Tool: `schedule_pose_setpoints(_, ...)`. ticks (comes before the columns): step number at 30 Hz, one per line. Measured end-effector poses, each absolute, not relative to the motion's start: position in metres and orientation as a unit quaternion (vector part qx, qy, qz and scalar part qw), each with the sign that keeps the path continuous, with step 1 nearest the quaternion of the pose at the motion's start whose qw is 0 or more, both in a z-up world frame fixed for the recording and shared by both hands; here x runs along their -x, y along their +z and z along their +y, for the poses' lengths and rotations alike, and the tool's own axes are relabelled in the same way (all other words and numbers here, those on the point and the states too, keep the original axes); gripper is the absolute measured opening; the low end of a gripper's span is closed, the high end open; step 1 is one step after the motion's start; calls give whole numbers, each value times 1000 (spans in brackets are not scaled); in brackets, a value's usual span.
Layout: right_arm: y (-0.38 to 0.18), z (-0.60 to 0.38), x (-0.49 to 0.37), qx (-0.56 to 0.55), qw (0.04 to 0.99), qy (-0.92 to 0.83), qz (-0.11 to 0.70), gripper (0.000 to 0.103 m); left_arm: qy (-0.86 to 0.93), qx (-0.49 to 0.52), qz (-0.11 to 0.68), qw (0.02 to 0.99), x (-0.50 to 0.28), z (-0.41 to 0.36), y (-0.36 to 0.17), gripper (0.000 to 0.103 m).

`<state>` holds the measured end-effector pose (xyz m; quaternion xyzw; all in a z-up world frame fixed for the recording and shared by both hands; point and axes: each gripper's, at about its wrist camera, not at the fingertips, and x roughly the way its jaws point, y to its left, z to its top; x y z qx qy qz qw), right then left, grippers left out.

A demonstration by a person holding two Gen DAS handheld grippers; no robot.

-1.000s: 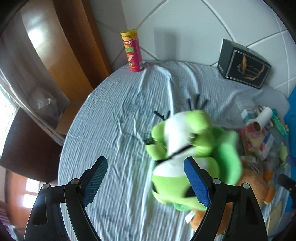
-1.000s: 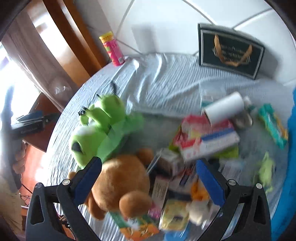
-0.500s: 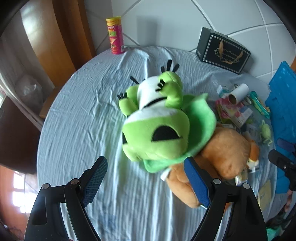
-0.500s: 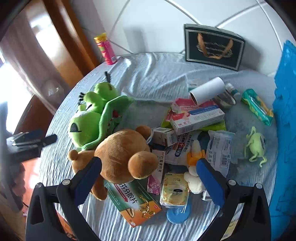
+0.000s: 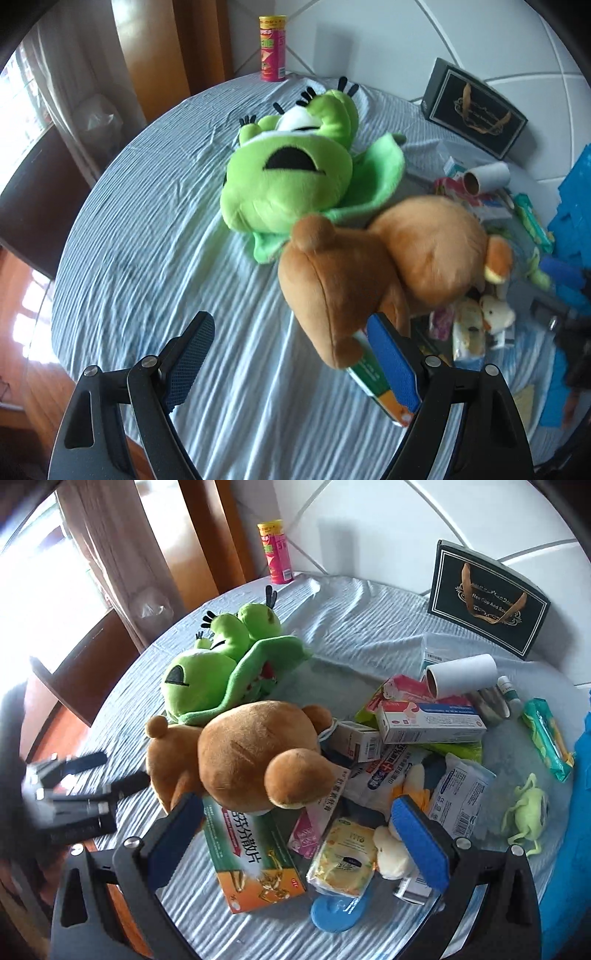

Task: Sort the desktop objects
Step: 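Grasp the brown teddy bear with the right tool while the left tool grasps it too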

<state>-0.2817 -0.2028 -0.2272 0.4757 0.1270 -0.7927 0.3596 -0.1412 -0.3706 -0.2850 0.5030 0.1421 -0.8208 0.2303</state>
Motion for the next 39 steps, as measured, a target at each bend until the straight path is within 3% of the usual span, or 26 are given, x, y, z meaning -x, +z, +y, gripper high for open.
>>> schedule_pose_setpoints(8,-234,-203,287,-480,377,-782,127,103,-808,-517,142,242,149,-365,-321,86)
schedule_pose_setpoints(11,-233,-206,291,-473,382,-785,120,103,-807,-516,159,240,153,-370,-329,72)
schedule_pose_setpoints(12,-233,-207,293,-472,382,-786,119,97,-806,-517,167,234,153,-372,-331,63)
schedule_pose_setpoints(13,-234,-208,295,-471,382,-786,118,89,-806,-517,175,228,154,-373,-333,61)
schedule_pose_setpoints(14,-235,-208,298,-474,385,-784,114,71,-806,-517,179,226,155,-373,-334,61)
schedule_pose_setpoints(15,-237,-208,300,-477,386,-781,112,62,-807,-516,178,225,156,-373,-335,61)
schedule_pose_setpoints(19,-247,-213,306,-492,393,-768,112,62,-811,-516,167,219,161,-370,-337,61)
schedule_pose_setpoints(20,-250,-214,306,-494,397,-766,110,62,-812,-516,165,217,163,-369,-337,58)
schedule_pose_setpoints(22,-254,-214,307,-498,403,-760,106,61,-814,-516,159,214,165,-368,-338,25)
schedule_pose_setpoints(23,-255,-214,308,-499,409,-757,101,59,-815,-516,157,213,167,-367,-338,25)
schedule_pose_setpoints(24,-257,-214,309,-500,417,-753,93,46,-816,-515,154,211,168,-367,-338,25)
schedule_pose_setpoints(27,-256,-215,309,-492,419,-757,95,39,-819,-512,148,215,168,-365,-338,24)
schedule_pose_setpoints(39,-221,-202,284,-429,444,-781,96,37,-856,-451,101,234,143,-357,-275,21)
